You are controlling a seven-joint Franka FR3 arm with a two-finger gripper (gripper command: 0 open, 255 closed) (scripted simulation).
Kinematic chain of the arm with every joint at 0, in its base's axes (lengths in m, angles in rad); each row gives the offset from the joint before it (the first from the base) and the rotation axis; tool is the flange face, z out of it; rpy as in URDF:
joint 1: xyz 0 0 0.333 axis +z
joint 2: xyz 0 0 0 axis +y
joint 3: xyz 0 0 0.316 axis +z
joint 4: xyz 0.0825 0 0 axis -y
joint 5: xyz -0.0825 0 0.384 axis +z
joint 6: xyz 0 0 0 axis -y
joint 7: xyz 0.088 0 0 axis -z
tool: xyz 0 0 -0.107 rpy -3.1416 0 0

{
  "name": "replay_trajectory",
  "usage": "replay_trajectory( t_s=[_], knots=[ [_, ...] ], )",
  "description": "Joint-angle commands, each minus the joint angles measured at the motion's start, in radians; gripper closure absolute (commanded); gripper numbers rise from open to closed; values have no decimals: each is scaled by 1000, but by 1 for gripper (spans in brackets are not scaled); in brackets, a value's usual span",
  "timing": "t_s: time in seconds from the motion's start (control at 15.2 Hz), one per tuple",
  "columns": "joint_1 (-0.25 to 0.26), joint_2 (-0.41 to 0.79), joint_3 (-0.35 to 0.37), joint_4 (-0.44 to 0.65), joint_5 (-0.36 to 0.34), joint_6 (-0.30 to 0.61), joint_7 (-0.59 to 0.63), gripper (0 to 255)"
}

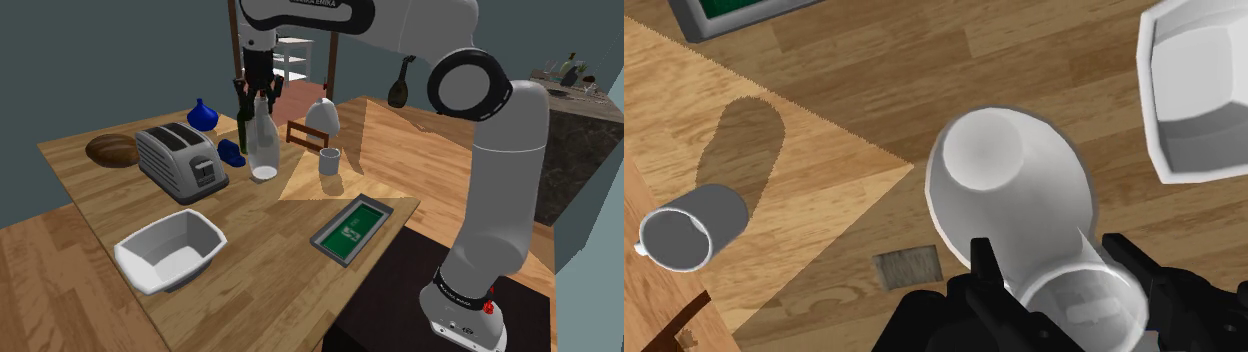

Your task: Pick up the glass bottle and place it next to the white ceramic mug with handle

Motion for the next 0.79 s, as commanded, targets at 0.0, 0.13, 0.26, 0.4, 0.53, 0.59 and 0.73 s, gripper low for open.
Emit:
replay_trajectory(
  t_s=[0.0,0.13,0.26,0.4,0.53,0.59,0.73],
  knots=[
    [-36,-60,-12,-67,17,9,-43,255],
    [-65,-99,-27,-101,29,6,-85,255],
    [-93,-133,-44,-127,39,1,-128,255],
    [-121,-163,-61,-147,48,-7,-172,255],
    [-147,-188,-80,-161,56,-18,-216,255],
    [-160,-199,-90,-165,60,-24,-239,255],
    [-186,-217,-110,-169,65,-37,-284,255]
  ],
)
